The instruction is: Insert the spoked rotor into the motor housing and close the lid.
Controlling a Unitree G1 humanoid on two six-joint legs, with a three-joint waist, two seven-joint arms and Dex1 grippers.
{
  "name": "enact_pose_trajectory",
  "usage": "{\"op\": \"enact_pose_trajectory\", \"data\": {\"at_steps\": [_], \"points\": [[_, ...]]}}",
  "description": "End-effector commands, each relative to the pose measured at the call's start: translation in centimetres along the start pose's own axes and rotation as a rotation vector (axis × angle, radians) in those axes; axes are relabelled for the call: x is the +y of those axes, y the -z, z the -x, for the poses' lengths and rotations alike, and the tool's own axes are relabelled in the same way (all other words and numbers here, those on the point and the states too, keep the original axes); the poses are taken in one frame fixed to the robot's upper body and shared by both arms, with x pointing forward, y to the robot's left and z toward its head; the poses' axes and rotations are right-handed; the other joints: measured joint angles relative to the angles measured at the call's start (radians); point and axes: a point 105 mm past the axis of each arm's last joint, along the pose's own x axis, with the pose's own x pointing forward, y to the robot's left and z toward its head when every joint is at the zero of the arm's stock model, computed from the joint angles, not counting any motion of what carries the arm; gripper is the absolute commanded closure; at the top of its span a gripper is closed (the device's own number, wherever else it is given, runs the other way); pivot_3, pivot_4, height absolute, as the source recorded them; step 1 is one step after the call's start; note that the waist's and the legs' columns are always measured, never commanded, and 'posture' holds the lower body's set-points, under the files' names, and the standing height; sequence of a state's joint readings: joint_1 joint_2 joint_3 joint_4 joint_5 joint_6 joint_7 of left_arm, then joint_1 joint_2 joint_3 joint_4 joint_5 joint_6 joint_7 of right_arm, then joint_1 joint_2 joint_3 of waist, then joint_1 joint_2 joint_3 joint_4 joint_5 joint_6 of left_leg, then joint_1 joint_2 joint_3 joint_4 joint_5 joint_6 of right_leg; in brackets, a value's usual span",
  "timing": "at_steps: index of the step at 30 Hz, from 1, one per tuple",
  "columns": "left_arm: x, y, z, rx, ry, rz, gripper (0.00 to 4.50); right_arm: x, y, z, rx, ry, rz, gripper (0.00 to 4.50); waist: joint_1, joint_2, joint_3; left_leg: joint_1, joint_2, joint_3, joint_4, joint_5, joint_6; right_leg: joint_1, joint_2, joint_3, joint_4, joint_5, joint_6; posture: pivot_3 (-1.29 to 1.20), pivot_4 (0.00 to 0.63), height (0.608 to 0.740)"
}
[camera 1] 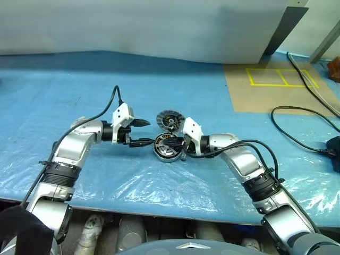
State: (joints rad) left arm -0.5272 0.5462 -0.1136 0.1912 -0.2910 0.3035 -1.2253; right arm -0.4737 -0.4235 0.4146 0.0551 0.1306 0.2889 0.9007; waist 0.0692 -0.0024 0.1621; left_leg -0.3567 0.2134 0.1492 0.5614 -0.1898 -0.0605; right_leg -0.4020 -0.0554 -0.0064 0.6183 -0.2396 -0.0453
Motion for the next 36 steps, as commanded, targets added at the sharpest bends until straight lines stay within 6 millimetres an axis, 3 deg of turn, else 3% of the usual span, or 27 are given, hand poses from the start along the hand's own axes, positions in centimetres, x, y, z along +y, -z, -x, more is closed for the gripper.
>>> {"op": "enact_pose_trajectory", "data": {"at_steps": [1, 8, 11, 15, 19, 24, 26, 30, 33, 36], "points": [[0.4, -1.0, 0.0, -0.023, -0.009, -0.041, 0.54, 1.6, 4.7, 0.1, 0.170, -0.034, -0.012, 4.50, 0.001, 0.000, 0.000, 0.002, 0.000, 0.000, 0.000, 0.000, 0.000, 0.002, 0.000, 0.000, 0.000, 0.000, 0.000, 0.00, 0.150, 0.740], [0.2, -0.7, -0.4, -0.023, -0.004, -0.037, 0.54, 0.2, 0.4, 1.2, -0.057, -0.003, -0.164, 4.50, 0.001, 0.000, 0.000, 0.004, -0.001, 0.001, 0.000, 0.000, 0.000, 0.003, -0.001, 0.002, -0.001, 0.000, 0.000, 0.00, 0.150, 0.740], [0.1, -0.6, -0.5, -0.025, -0.002, -0.038, 0.54, 0.4, -0.3, 1.3, -0.070, -0.030, -0.169, 4.50, 0.000, 0.000, 0.000, 0.000, 0.000, 0.001, -0.001, 0.000, 0.000, -0.001, 0.000, 0.002, -0.001, 0.000, 0.000, 0.00, 0.150, 0.740], [0.0, -0.6, -0.6, -0.028, -0.002, -0.037, 0.54, 0.5, 0.4, 0.8, -0.023, -0.040, -0.161, 4.50, -0.001, 0.000, 0.000, -0.005, 0.000, 0.001, -0.001, 0.000, 0.000, -0.005, 0.001, 0.001, -0.001, 0.000, 0.000, 0.00, 0.150, 0.740], [0.0, -0.5, -0.5, -0.032, -0.016, -0.029, 0.54, 1.3, 2.4, 0.1, 0.077, -0.067, -0.101, 4.50, -0.003, 0.000, 0.000, -0.004, 0.000, 0.001, -0.002, 0.000, 0.000, -0.005, 0.001, 0.001, -0.001, 0.000, 0.000, 0.00, 0.150, 0.740], [-0.1, -0.3, -0.3, -0.030, -0.020, -0.026, 0.54, 2.2, 4.3, 0.0, 0.187, -0.110, 0.052, 4.50, -0.004, 0.000, 0.000, 0.000, 0.000, 0.001, -0.001, 0.000, 0.000, -0.002, 0.001, 0.002, -0.001, 0.000, 0.000, 0.00, 0.150, 0.740], [-0.1, -0.3, -0.3, -0.031, -0.022, -0.025, 0.54, 2.0, 3.8, 0.0, 0.164, -0.099, 0.084, 4.50, -0.004, 0.000, 0.000, 0.003, 0.000, 0.002, -0.002, 0.000, 0.000, 0.001, 0.001, 0.003, -0.001, 0.000, 0.000, 0.00, 0.150, 0.740], [-0.2, -0.3, -0.4, -0.037, -0.024, -0.023, 0.54, 0.0, 0.1, 0.6, -0.032, -0.042, -0.091, 4.50, -0.003, 0.000, 0.000, 0.004, 0.000, 0.002, -0.002, 0.000, 0.000, 0.001, 0.001, 0.004, -0.001, 0.000, 0.000, 0.00, 0.150, 0.740], [-0.2, -0.5, -0.5, -0.048, -0.028, -0.015, 0.54, -0.4, -2.3, 1.3, -0.127, -0.054, -0.156, 4.50, -0.002, 0.000, 0.000, 0.000, 0.000, 0.003, -0.002, 0.000, 0.001, -0.003, 0.001, 0.004, -0.001, 0.000, 0.000, 0.00, 0.150, 0.740], [-0.4, -0.5, -0.5, -0.048, -0.018, -0.010, 0.54, 0.3, -2.3, 1.3, -0.096, -0.085, -0.135, 4.50, -0.002, 0.000, 0.000, -0.007, 0.000, 0.002, -0.002, 0.000, 0.001, -0.009, 0.001, 0.003, -0.001, 0.000, 0.000, 0.00, 0.150, 0.740]]}}
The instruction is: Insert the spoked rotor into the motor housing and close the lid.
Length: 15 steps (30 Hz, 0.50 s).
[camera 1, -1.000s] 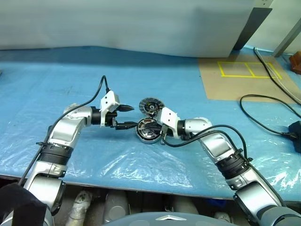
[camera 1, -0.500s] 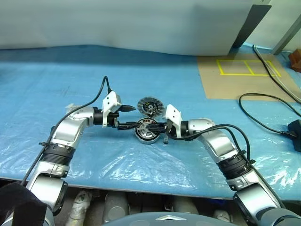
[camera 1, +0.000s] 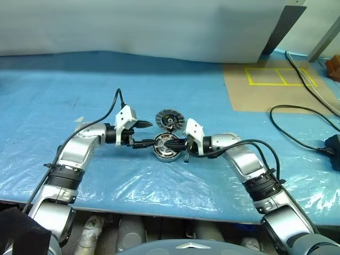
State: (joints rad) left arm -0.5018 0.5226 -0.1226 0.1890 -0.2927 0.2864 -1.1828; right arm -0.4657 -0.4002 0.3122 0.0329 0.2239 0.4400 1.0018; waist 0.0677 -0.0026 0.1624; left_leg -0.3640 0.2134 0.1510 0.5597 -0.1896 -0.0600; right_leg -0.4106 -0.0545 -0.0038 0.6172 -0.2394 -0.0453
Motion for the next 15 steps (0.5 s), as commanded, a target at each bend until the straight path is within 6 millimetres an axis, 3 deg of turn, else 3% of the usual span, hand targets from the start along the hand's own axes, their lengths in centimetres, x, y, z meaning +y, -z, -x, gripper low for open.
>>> {"op": "enact_pose_trajectory", "data": {"at_steps": [1, 5, 9, 12, 15], "points": [[-0.2, -1.0, 0.1, -0.030, 0.007, -0.025, 0.54, 0.7, -1.6, 0.0, -0.031, -0.033, 0.045, 4.50, 0.000, 0.000, 0.000, -0.002, 0.000, 0.000, 0.000, 0.000, 0.000, -0.002, 0.000, 0.000, 0.000, 0.000, 0.001, 0.00, 0.150, 0.740], [0.1, -1.2, 0.1, -0.037, -0.006, -0.040, 0.54, 0.1, -3.0, 0.5, -0.084, -0.002, 0.037, 4.50, 0.000, 0.000, 0.000, -0.006, 0.000, -0.001, -0.001, 0.000, 0.000, -0.006, 0.000, -0.001, 0.002, 0.003, 0.004, 0.00, 0.150, 0.740], [0.4, -1.6, 0.3, -0.050, -0.013, -0.034, 0.54, 0.2, -4.5, 2.2, -0.131, 0.017, 0.033, 4.50, 0.002, 0.000, 0.000, -0.006, 0.000, -0.001, -0.001, 0.000, 0.000, -0.006, 0.000, -0.001, 0.002, 0.002, 0.004, 0.00, 0.150, 0.740], [0.5, -1.6, 0.5, -0.050, -0.012, -0.029, 0.54, 0.1, -4.4, 3.9, -0.127, 0.056, 0.012, 4.50, 0.003, 0.000, 0.000, -0.006, 0.000, -0.001, -0.001, 0.000, 0.000, -0.006, 0.000, -0.001, 0.002, 0.002, 0.004, 0.00, 0.150, 0.740], [0.8, -1.3, 0.4, -0.052, -0.032, -0.025, 0.54, -1.6, -3.1, 6.2, -0.107, 0.182, -0.047, 4.50, 0.004, 0.000, 0.000, -0.006, 0.000, -0.001, 0.000, 0.000, 0.000, -0.006, 0.000, -0.001, 0.002, 0.002, 0.004, 0.00, 0.150, 0.740]]}}
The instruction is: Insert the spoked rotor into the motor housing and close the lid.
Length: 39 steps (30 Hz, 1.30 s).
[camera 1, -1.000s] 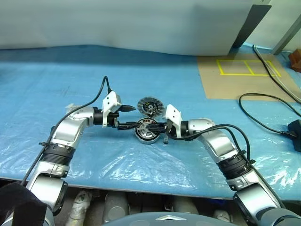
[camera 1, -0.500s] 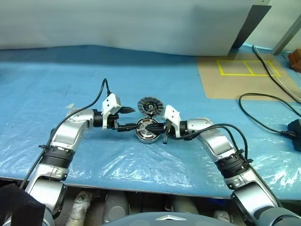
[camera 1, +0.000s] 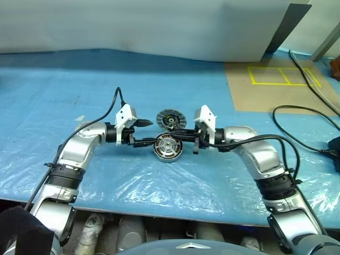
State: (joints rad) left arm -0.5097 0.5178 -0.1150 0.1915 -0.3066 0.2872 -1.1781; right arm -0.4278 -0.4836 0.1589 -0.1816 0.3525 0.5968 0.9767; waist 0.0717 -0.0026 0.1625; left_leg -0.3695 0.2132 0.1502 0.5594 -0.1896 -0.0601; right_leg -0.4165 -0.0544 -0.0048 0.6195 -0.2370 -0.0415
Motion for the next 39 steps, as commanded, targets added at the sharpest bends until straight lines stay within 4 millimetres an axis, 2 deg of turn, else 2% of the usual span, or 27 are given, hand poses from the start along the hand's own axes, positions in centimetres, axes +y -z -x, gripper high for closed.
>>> {"op": "enact_pose_trajectory", "data": {"at_steps": [1, 5, 8, 10, 14, 21, 25, 29, 34, 39], "points": [[0.7, -0.9, 0.4, -0.032, -0.035, -0.026, 0.54, -1.9, 0.2, 2.8, -0.011, 0.139, -0.045, 4.50, 0.000, 0.000, 0.000, 0.000, 0.000, 0.000, 0.000, 0.000, 0.000, 0.000, 0.000, 0.000, 0.000, 0.000, 0.000, 0.00, 0.150, 0.740], [0.7, -0.7, 0.1, -0.041, -0.041, -0.012, 0.54, -4.3, 1.6, 5.2, -0.020, 0.291, -0.134, 4.50, -0.001, 0.000, 0.000, 0.000, 0.000, 0.000, 0.001, 0.000, 0.000, 0.000, 0.000, 0.000, 0.000, 0.000, 0.000, 0.00, 0.150, 0.740], [0.4, -0.7, 0.0, -0.048, -0.030, -0.012, 0.54, -6.4, 2.4, 5.9, -0.026, 0.400, -0.163, 4.50, -0.005, 0.000, 0.000, 0.001, 0.000, 0.000, 0.001, 0.000, 0.000, 0.000, 0.000, 0.001, 0.000, 0.000, 0.000, 0.00, 0.150, 0.740], [0.0, -0.8, 0.0, -0.058, -0.012, -0.006, 0.54, -6.9, 2.6, 5.1, -0.016, 0.394, -0.156, 4.50, -0.006, 0.000, 0.000, 0.001, 0.000, 0.000, 0.001, 0.000, 0.000, 0.000, 0.000, 0.001, 0.001, -0.001, -0.002, 0.00, 0.150, 0.740], [-1.1, -1.1, 0.4, -0.089, 0.048, 0.004, 0.54, -7.4, 1.5, 2.2, -0.032, 0.320, -0.127, 4.50, -0.010, 0.001, 0.000, 0.001, 0.000, 0.001, 0.002, 0.000, 0.000, -0.001, 0.000, 0.002, 0.002, -0.001, -0.002, 0.00, 0.150, 0.740], [-0.9, -0.3, 1.1, -0.046, 0.041, -0.004, 0.54, -9.2, -2.5, -1.8, -0.097, 0.244, -0.049, 4.50, -0.008, 0.001, 0.001, 0.000, 0.000, 0.001, 0.003, 0.000, 0.000, -0.001, 0.000, 0.001, 0.003, -0.002, -0.003, 0.00, 0.150, 0.740], [-1.2, 0.0, 1.5, -0.028, 0.054, -0.013, 0.54, -8.2, -3.8, -3.5, -0.097, 0.128, 0.000, 4.50, -0.003, 0.001, 0.001, -0.001, 0.000, 0.001, 0.002, 0.001, 0.001, -0.001, 0.000, 0.000, 0.004, -0.001, -0.003, 0.00, 0.150, 0.740], [-1.6, 0.3, 2.4, -0.002, 0.100, -0.043, 0.54, -6.0, -4.9, -4.1, -0.096, -0.005, 0.054, 4.50, -0.003, 0.001, 0.001, -0.004, 0.002, 0.000, 0.002, 0.002, 0.003, -0.002, 0.000, -0.003, 0.003, 0.000, -0.001, 0.00, 0.150, 0.740], [-1.5, 0.5, 3.7, 0.034, 0.107, -0.108, 0.54, -5.0, -4.7, -4.2, -0.079, -0.045, 0.072, 4.50, -0.002, 0.001, 0.001, -0.004, 0.003, 0.000, 0.003, 0.002, 0.003, -0.003, 0.000, -0.004, 0.004, 0.000, -0.001, 0.00, 0.150, 0.740], [-1.6, 0.0, 4.7, 0.001, 0.081, -0.134, 0.54, -4.2, -3.6, -4.0, -0.048, -0.060, 0.071, 4.50, -0.002, 0.001, 0.001, -0.004, 0.003, 0.000, 0.003, 0.001, 0.001, -0.003, 0.000, -0.003, 0.004, 0.000, -0.001, 0.00, 0.150, 0.740]]}}
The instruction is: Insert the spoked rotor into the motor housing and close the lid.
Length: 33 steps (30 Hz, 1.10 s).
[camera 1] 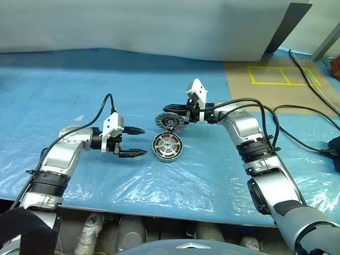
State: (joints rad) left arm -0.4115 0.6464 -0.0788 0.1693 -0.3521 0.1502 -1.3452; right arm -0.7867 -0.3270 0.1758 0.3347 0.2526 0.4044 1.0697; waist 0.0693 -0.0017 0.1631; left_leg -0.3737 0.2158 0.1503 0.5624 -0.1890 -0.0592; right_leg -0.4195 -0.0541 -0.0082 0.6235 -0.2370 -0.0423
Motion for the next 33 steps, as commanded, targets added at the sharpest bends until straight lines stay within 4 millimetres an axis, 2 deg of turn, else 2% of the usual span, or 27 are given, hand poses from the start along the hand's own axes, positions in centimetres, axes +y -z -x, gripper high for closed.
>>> {"op": "enact_pose_trajectory", "data": {"at_steps": [1, 6, 11, 24, 26, 29, 33], "points": [[0.1, -1.2, 1.0, -0.037, -0.034, -0.056, 0.54, 1.0, 0.1, 0.2, 0.018, -0.030, 0.030, 4.50, 0.000, 0.000, 0.000, 0.000, 0.000, 0.000, 0.000, 0.000, 0.000, 0.000, 0.000, 0.000, 0.000, 0.000, 0.000, 0.00, 0.150, 0.740], [0.0, -1.0, 1.2, -0.044, -0.089, -0.059, 0.54, 2.6, 1.3, 0.0, 0.049, -0.065, 0.023, 4.50, 0.000, 0.000, 0.000, 0.000, 0.000, 0.000, 0.000, 0.000, 0.000, 0.000, 0.000, 0.000, 0.000, 0.000, 0.000, 0.00, 0.150, 0.740], [-0.8, -0.1, 1.6, -0.021, -0.096, -0.039, 0.54, 4.6, 3.6, -1.0, 0.093, -0.095, -0.015, 4.50, -0.002, 0.000, 0.000, 0.001, 0.000, 0.000, 0.000, 0.000, 0.000, 0.000, 0.000, 0.000, 0.000, 0.000, 0.000, 0.00, 0.150, 0.740], [-1.4, -0.2, 2.1, -0.025, -0.146, -0.003, 0.54, 5.5, 9.0, -1.4, 0.222, -0.069, -0.073, 4.50, -0.002, 0.000, 0.000, 0.008, 0.000, 0.000, 0.000, 0.000, -0.001, 0.006, 0.000, 0.001, 0.000, -0.003, -0.004, 0.00, 0.150, 0.740], [-1.6, -0.3, 1.9, -0.028, -0.145, -0.003, 0.54, 5.3, 8.8, -1.6, 0.203, -0.055, -0.084, 4.50, -0.002, 0.000, 0.000, 0.010, 0.000, 0.000, 0.000, 0.000, -0.001, 0.009, 0.000, 0.001, -0.001, -0.003, -0.004, 0.00, 0.150, 0.740], [-1.7, -0.5, 1.7, -0.038, -0.145, -0.002, 0.54, 4.9, 6.1, -1.8, 0.095, -0.044, -0.111, 4.50, -0.002, 0.000, 0.000, 0.015, 0.000, 0.001, 0.000, -0.001, -0.001, 0.013, 0.000, 0.002, -0.001, -0.003, -0.004, 0.00, 0.150, 0.740], [-1.7, -0.7, 1.6, -0.048, -0.150, -0.002, 0.54, 4.4, 2.2, -1.3, -0.008, -0.020, -0.048, 4.50, -0.001, 0.000, 0.000, 0.014, 0.000, 0.001, 0.000, 0.000, 0.000, 0.012, 0.000, 0.002, -0.001, -0.003, -0.004, 0.00, 0.150, 0.740]]}}
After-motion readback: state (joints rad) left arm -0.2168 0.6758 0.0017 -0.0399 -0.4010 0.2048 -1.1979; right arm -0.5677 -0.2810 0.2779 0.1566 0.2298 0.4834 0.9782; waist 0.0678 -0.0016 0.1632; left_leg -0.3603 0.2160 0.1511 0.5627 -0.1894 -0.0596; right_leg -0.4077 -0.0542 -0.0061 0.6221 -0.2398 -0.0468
